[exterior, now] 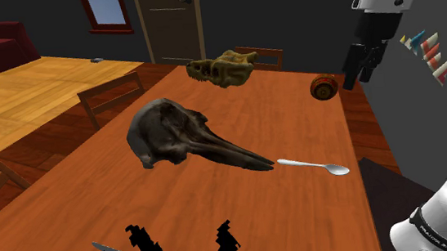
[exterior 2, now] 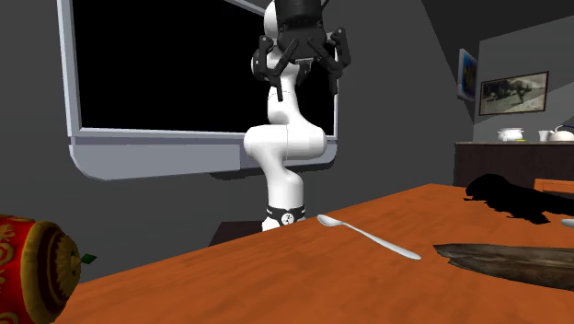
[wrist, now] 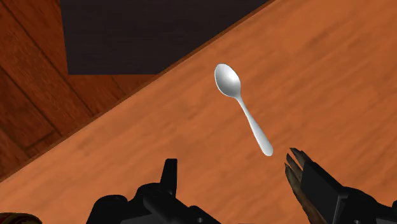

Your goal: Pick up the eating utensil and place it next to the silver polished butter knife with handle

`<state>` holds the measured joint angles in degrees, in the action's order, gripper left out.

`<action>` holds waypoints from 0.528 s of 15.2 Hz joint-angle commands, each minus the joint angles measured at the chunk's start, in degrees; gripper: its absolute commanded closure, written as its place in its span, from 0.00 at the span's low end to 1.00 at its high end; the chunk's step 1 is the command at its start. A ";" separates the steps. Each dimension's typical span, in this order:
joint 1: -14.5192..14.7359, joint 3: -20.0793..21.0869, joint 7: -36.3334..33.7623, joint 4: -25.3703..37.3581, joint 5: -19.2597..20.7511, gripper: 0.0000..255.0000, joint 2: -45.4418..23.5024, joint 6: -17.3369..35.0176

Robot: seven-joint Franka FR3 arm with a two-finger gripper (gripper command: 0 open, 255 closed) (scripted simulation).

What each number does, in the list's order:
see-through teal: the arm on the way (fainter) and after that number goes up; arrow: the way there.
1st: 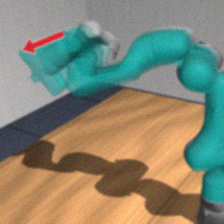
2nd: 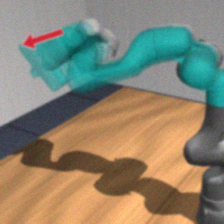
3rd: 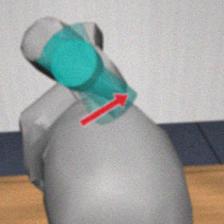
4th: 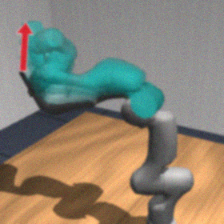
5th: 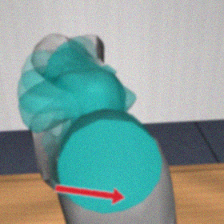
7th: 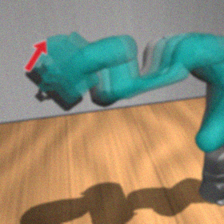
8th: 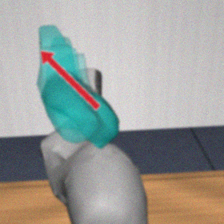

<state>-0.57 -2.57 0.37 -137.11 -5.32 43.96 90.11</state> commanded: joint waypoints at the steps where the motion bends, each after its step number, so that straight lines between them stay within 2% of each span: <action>1: 0.00 0.00 0.00 0.00 0.00 0.00 0.00 0.00; 8: 4.39 1.88 5.92 -16.58 -2.63 0.00 5.28 17.38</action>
<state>3.13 -0.96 5.30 -150.86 -7.50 48.52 104.31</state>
